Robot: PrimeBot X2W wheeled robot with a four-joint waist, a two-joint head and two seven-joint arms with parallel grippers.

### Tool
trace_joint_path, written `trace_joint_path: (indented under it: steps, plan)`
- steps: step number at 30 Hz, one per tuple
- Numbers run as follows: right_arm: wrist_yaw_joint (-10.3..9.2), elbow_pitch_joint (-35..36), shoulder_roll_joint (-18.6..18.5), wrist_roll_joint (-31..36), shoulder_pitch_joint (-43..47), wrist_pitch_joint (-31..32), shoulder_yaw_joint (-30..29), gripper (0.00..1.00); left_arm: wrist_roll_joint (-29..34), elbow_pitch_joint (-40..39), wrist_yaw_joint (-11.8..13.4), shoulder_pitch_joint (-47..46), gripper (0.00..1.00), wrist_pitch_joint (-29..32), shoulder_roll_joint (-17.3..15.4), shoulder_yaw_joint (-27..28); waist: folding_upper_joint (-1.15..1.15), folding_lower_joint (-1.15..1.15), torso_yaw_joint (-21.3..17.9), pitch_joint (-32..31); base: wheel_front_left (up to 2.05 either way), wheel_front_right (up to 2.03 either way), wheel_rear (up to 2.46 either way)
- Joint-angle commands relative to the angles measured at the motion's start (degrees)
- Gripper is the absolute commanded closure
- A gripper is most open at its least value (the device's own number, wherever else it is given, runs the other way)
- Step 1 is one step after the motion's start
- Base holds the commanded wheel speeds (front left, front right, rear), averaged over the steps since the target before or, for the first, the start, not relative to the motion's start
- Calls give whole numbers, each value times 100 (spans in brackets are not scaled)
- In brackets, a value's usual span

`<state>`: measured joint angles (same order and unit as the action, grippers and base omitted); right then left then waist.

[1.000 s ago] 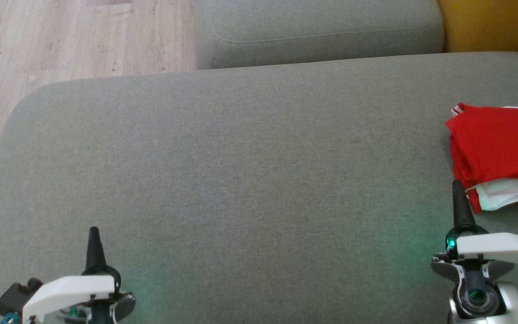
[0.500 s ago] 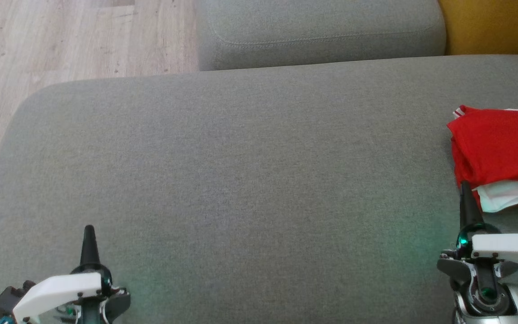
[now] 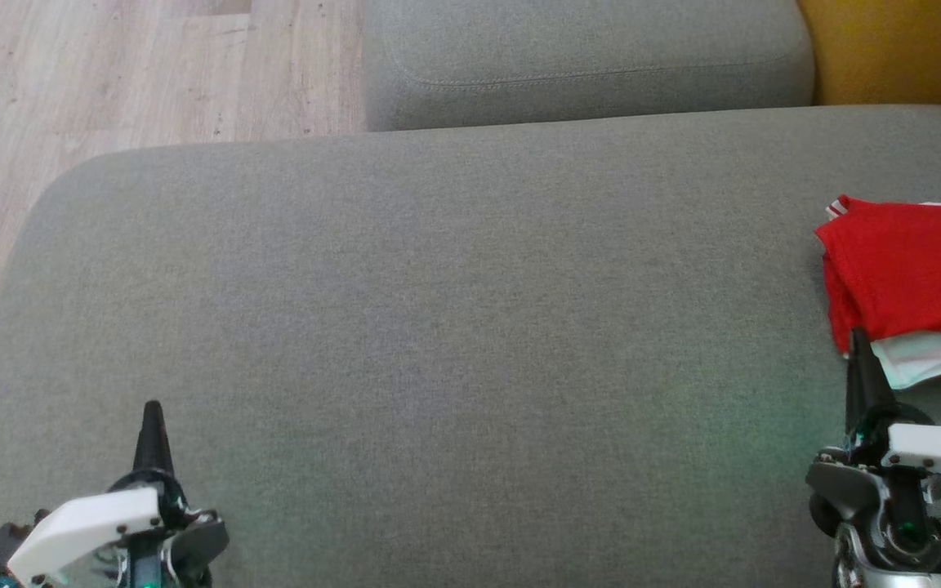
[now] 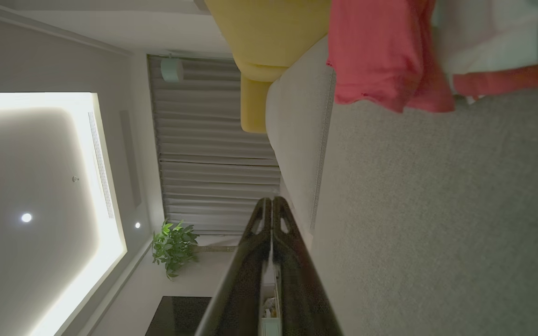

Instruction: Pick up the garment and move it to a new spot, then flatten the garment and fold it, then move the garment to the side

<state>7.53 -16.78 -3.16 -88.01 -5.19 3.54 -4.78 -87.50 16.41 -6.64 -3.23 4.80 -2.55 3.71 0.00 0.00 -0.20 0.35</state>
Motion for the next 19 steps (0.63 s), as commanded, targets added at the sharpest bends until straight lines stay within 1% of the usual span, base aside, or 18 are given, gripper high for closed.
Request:
trace_joint_path:
  steps: [1, 7, 19]
  plan:
    - [-4, 257, -95, -211, -95, 65, 57, 100, -164, -213, -61, -287, 100, 75, -31, 220, 0, 0, 5, -4, 0, 0, 0]
    - [-4, 285, -92, -554, -85, 161, -7, 100, -466, -234, -85, -297, 100, 169, -32, 281, 0, 0, 20, -17, 0, 0, 0]
    - [-4, 284, -77, -536, -86, 179, -29, 100, -467, -235, -85, -297, 100, 169, -32, 281, 0, 0, 20, -17, 0, 0, 0]
